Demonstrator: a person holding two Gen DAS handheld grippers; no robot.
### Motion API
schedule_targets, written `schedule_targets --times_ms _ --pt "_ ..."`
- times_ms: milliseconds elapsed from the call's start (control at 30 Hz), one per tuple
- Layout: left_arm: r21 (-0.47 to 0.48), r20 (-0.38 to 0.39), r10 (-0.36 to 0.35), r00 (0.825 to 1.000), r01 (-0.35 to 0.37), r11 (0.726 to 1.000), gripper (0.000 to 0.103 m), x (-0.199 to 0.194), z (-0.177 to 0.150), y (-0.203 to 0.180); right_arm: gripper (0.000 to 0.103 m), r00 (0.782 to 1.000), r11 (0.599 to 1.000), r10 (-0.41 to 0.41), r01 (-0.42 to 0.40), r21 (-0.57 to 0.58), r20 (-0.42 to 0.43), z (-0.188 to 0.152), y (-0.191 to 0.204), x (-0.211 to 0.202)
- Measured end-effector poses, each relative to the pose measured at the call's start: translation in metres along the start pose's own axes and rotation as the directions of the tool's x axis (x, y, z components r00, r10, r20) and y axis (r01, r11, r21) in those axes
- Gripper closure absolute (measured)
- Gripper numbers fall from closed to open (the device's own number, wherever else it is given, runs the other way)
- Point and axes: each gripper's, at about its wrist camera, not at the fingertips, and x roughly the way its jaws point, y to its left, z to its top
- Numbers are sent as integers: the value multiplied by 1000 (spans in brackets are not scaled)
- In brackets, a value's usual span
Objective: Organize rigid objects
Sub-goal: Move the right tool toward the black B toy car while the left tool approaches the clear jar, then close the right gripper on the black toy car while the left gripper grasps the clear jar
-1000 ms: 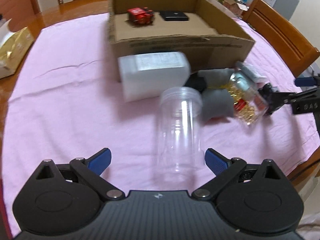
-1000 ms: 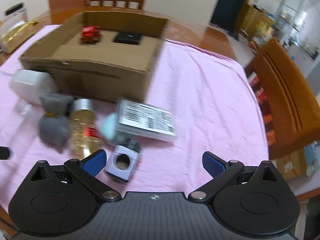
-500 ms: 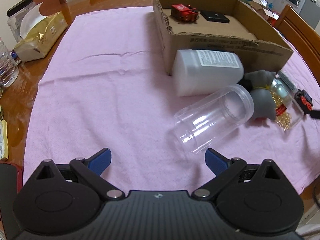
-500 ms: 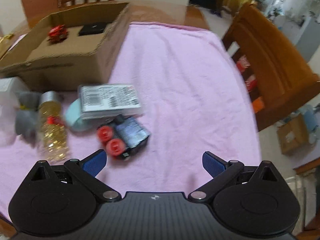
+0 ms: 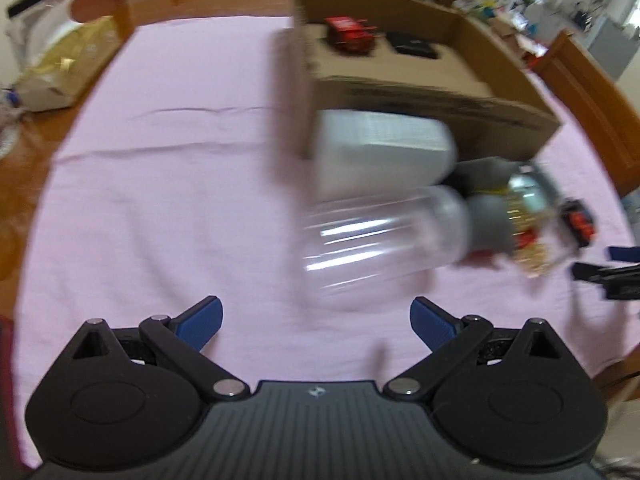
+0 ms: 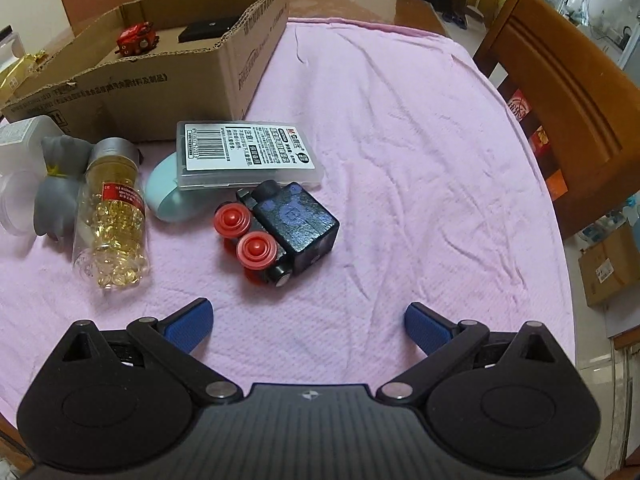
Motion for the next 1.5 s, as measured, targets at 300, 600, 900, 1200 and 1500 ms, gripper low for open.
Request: schedule_targets --times_ms 300,600,900,1200,1500 --pt "-3 52 -16 999 16 1000 3 17 14 -38 0 1000 1000 3 -3 -3 22 -2 -2 -2" --pt "7 66 70 995 -70 997 3 26 20 -34 0 1000 1000 -17 17 12 -10 -3 -5 -5" --pt "28 65 68 996 -70 997 3 24 23 -30 0 997 999 -7 4 43 75 34 4 -12" --pt "73 62 71 996 -75 995 3 27 23 -32 0 997 993 -77 73 94 30 33 -3 3" --pt "82 58 70 996 -75 994 3 29 24 -31 2 998 995 -66 65 71 20 16 -8 0"
